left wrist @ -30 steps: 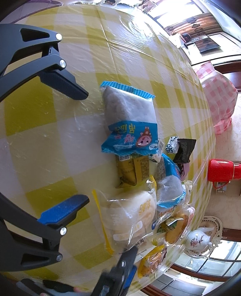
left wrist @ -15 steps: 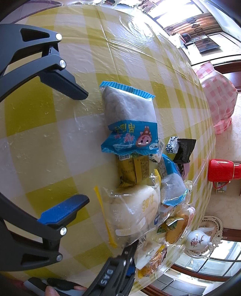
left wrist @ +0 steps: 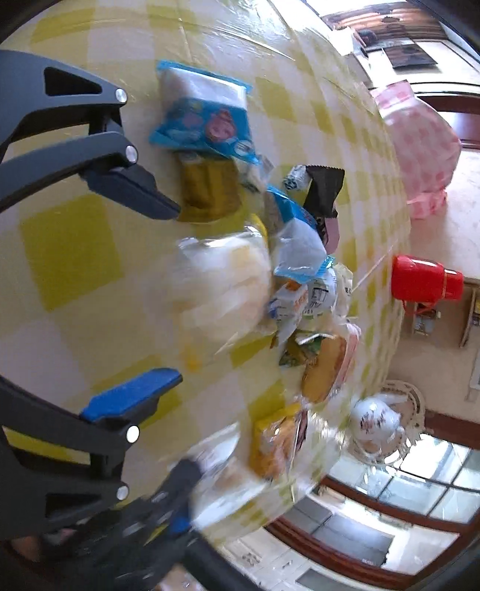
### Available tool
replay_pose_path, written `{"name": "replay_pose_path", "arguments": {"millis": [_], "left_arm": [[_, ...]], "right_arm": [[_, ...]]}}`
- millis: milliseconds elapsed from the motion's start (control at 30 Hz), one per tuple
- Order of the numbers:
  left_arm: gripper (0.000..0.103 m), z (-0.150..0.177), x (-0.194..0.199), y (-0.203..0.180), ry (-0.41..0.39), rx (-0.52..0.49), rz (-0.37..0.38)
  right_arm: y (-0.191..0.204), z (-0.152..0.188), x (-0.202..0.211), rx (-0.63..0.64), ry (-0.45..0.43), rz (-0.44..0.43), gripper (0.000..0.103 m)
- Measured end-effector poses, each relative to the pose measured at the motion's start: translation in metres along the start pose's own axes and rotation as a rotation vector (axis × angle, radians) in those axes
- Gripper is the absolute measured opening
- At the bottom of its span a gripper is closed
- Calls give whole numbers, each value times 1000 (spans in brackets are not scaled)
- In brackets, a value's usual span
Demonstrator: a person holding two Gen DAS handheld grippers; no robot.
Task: Organize snacks
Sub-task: 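Grasp the white triangular snack packet with the right tool while the left tool grasps the round white bun bag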
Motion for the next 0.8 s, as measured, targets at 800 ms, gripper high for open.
{"name": "replay_pose_path", "arguments": {"millis": [800], "left_arm": [[60,4,5,-23,-143,-72,-18]], "right_arm": [[-21,10,22,-123,-92,-12,40]]}}
Point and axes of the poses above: each gripper's, at about its wrist camera, not at the fingertips, and x roughly against the way its jaws point, y to its left, z to its underside, the point moved 4 cm from there along -x, roughly the way its jaws point, and after that the axes turned 13 degrees about x, right-handed, at the moved point
